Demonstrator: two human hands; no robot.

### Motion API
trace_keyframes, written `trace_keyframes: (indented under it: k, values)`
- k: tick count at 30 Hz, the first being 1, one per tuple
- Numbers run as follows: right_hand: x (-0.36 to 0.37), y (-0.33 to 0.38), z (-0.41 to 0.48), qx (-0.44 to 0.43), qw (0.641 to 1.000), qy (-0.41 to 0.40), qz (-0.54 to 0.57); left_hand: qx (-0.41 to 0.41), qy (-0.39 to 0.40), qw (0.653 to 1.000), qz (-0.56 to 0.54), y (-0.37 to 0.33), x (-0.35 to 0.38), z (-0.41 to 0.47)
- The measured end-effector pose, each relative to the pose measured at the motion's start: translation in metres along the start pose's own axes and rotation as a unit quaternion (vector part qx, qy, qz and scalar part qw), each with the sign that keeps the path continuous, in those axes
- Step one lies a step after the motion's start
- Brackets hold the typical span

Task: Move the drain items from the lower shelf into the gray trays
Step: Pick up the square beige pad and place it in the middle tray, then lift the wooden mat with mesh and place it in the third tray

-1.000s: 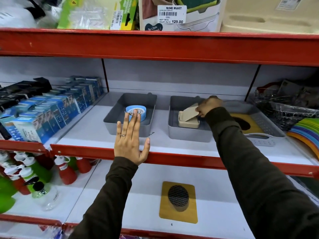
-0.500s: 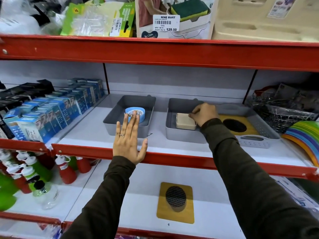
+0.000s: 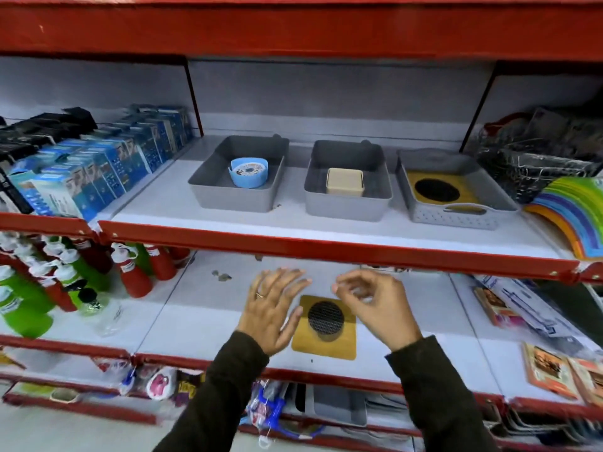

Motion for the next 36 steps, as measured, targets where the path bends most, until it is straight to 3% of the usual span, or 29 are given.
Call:
trace_keyframes:
  k: [2,4,8,11,17,23,26,30,36]
  values:
    - [0.012,-0.052,-0.007,0.095,0.995,0.037,0.009,-0.041,0.087,0.992,-0.087,-0.004,0.03,-0.021]
    - [0.025,-0.108,-0.007,0.211,0.976,0.049,0.016,-0.142,0.188,0.963,-0.133,0.004,0.064,-0.038]
    - [0.043,-0.202,-0.007,0.399,0.917,0.022,0.007,-0.395,0.325,0.835,-0.201,0.023,0.125,-0.077]
    - [0.056,-0.236,-0.006,0.446,0.894,0.031,-0.033,-0.507,0.349,0.759,-0.213,0.03,0.149,-0.088]
    - [0.069,-0.247,0.012,0.463,0.884,0.036,-0.048,-0.592,0.359,0.689,-0.212,0.045,0.179,-0.08]
    - [0.066,-0.253,0.014,0.466,0.881,0.041,-0.066,-0.638,0.347,0.643,-0.242,0.045,0.182,-0.074]
    - [0.058,-0.263,0.006,0.48,0.873,0.074,-0.043,-0.634,0.354,0.639,-0.254,0.037,0.181,-0.074]
    - [0.035,-0.261,-0.015,0.485,0.873,0.04,0.022,-0.629,0.347,0.636,-0.281,0.014,0.169,-0.076]
    - [-0.016,-0.225,-0.055,0.45,0.887,0.036,0.097,-0.612,0.298,0.685,-0.258,-0.041,0.117,-0.065]
Point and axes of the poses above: each hand's wrist, its own z-axis towards the middle knuckle, its own x-axis out of the palm, y = z × x, the point moved 5 cm from there along z, towards the middle knuckle, and after that the axes turned 4 degrees about x, right-handed, at the moved point
